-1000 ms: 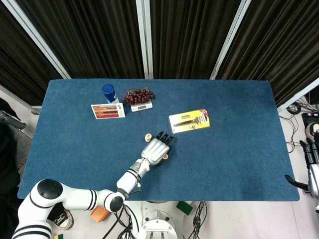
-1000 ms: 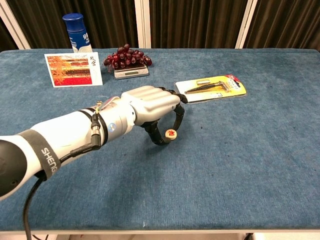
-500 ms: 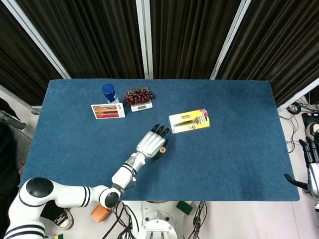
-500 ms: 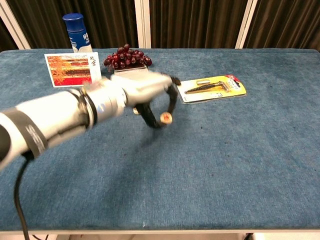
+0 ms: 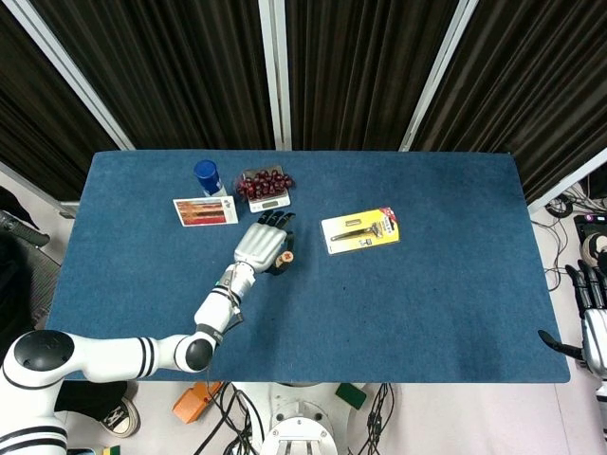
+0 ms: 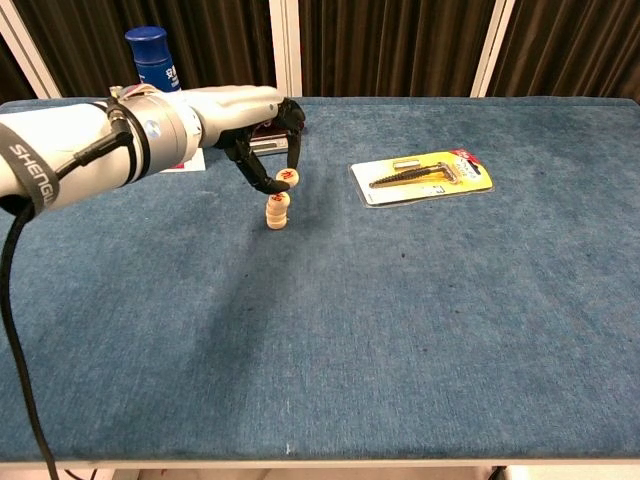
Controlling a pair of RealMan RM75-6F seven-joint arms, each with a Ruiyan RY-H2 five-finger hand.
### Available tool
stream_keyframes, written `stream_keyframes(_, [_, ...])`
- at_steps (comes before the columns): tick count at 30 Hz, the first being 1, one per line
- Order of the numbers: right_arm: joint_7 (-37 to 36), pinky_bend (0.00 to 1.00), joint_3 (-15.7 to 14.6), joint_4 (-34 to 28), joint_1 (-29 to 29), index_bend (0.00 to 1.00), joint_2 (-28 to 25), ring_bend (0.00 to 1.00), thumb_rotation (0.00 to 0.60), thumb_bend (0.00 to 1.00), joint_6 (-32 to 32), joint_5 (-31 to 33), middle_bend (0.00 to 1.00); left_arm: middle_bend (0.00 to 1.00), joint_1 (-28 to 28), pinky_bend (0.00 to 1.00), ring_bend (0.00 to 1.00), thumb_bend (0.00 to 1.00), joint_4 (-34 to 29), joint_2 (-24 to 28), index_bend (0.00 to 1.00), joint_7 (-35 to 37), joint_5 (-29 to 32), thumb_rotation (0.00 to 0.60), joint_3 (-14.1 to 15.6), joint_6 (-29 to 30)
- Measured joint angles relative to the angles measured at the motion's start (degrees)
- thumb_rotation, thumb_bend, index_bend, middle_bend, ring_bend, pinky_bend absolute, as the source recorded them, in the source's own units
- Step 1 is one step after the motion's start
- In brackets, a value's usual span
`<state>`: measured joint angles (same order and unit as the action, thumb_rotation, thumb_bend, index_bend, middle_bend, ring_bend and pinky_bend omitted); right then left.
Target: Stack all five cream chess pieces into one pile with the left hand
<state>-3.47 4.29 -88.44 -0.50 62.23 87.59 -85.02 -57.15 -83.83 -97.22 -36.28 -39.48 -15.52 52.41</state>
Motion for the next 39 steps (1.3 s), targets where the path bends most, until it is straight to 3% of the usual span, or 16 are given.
stream_keyframes(20, [0.3, 0.04, 0.0, -0.2, 0.1, 0.0, -0.1, 0.0, 0.6, 0.15, -0.1, 0.4, 0.02, 0.05, -2.8, 0.0, 0.0, 0.34, 2.5, -0.8, 0.47, -1.8, 5.1, 0.6, 2.2, -0.1])
stream_keyframes(39, [0.1, 0.04, 0.1, 0.0, 0.0, 0.0, 0.0, 0.0, 0.6, 0.15, -0.2, 0.6, 0.02, 0.04, -3.5, 0.0, 0.0, 0.33, 2.6, -0.7, 0.43, -1.3, 5.5, 0.6, 3.2, 0.3])
